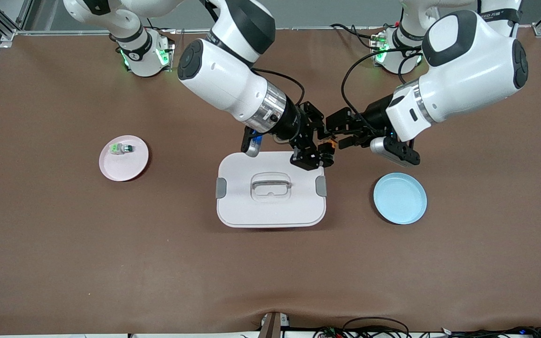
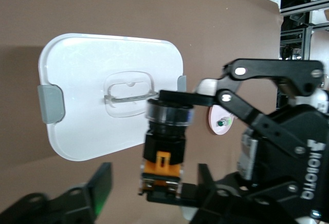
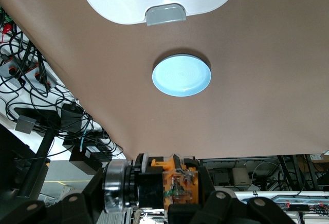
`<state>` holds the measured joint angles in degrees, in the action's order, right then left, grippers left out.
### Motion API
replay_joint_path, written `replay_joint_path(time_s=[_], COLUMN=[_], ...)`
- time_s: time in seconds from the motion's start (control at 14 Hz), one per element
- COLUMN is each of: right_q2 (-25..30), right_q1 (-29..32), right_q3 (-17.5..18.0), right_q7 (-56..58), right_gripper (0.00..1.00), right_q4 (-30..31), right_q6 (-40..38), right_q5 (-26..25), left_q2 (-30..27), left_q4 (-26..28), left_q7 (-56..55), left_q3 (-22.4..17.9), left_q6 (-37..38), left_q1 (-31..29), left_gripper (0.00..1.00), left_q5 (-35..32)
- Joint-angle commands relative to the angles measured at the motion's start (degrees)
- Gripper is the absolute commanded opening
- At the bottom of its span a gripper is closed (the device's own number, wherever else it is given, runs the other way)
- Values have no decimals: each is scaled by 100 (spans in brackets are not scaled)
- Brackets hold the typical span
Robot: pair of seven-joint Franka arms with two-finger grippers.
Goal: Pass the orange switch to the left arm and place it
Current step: 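Grasp the switch with the left gripper beside the right gripper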
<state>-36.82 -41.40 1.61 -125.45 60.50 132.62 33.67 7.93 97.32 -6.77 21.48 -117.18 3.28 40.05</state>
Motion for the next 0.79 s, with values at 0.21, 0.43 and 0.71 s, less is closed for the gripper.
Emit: replay_joint_path(time_s=[0.21,0.43,0.71], right_q2=[-115,-106,-97], right_q1=[26,35,35], right_q3=[15,15,-11], right_q7=[-121,-121,-85], right_gripper=[0,0,80], right_q4=[-258,-258,-258], right_q6=[-26,-26,-34], right_q5=[0,0,-9], left_q2=[42,69,139], left_q4=[-3,-12,-29], left_q7=[71,97,342], left_q3=[32,32,23], left_q6=[-7,2,-7], left_q1=[-20,-29,-55], left_gripper=[0,0,0], left_q5=[38,-50,-59])
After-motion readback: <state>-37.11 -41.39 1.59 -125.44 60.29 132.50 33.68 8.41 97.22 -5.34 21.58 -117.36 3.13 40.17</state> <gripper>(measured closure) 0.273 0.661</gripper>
